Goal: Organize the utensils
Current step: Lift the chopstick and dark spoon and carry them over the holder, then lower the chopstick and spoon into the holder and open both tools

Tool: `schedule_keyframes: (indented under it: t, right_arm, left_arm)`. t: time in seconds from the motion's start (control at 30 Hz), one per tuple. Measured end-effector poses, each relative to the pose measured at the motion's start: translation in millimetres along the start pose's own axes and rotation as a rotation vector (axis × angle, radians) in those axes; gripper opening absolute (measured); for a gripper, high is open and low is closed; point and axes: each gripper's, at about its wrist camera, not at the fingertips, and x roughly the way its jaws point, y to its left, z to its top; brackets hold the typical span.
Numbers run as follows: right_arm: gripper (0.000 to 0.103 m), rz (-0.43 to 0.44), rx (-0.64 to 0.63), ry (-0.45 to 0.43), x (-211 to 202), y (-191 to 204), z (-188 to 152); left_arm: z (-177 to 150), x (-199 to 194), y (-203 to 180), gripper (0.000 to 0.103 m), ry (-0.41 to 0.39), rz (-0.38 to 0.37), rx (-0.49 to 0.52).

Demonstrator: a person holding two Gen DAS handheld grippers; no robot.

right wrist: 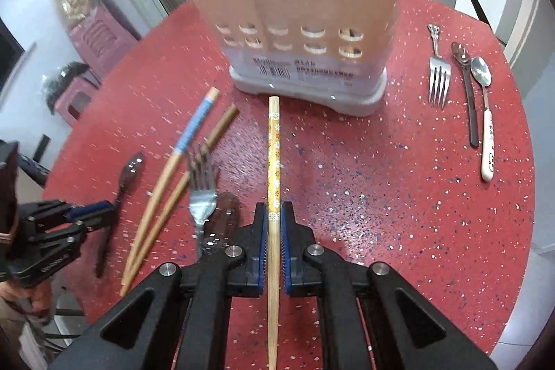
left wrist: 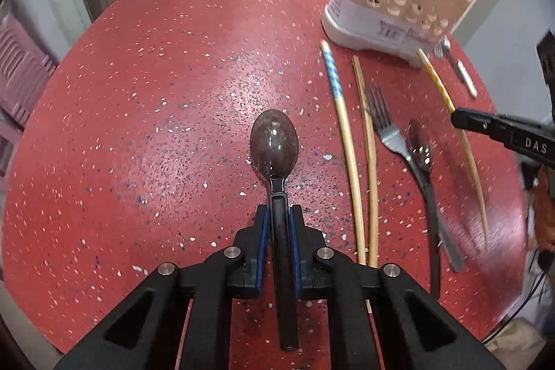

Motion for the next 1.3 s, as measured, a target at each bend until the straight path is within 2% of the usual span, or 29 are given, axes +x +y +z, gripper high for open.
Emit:
schedule_keyframes:
  t: [0.2,0.47,0.83,1.07,1.3]
  right_arm:
    - [0.008,0.062,0.022,-0.101,-32.0,-5.5,-10.2]
    - [0.008,0.111,0.024,-0.223,-55.2,14.7,-6.8]
    - [0.008,0.108,0.028,-0.344,-99.5,13.8,16.8]
    - [0.008,0.093,0.038,-0.415,-121.9,5.5,52.2]
    - [0.008,0.064,0.039,-0.500,-141.8,-0.2,97.5]
  left_arm:
    - [-7.5,-20.8,3.2,0.037,-0.118,-0.053,-0.067]
    - [-1.1,-66.5,4.4,0.037,-0.276,-0.092,-0.106]
    - [59.5,-107.8,-19.6,0.037,-0.444,-0.156,-0.091]
    - [114.0,-117.7,-39.9,0.037,-0.534,-0.190,-0.066]
    - [164.3,-123.0,-57.4,0.037,-0.620,-0.187,-0.047]
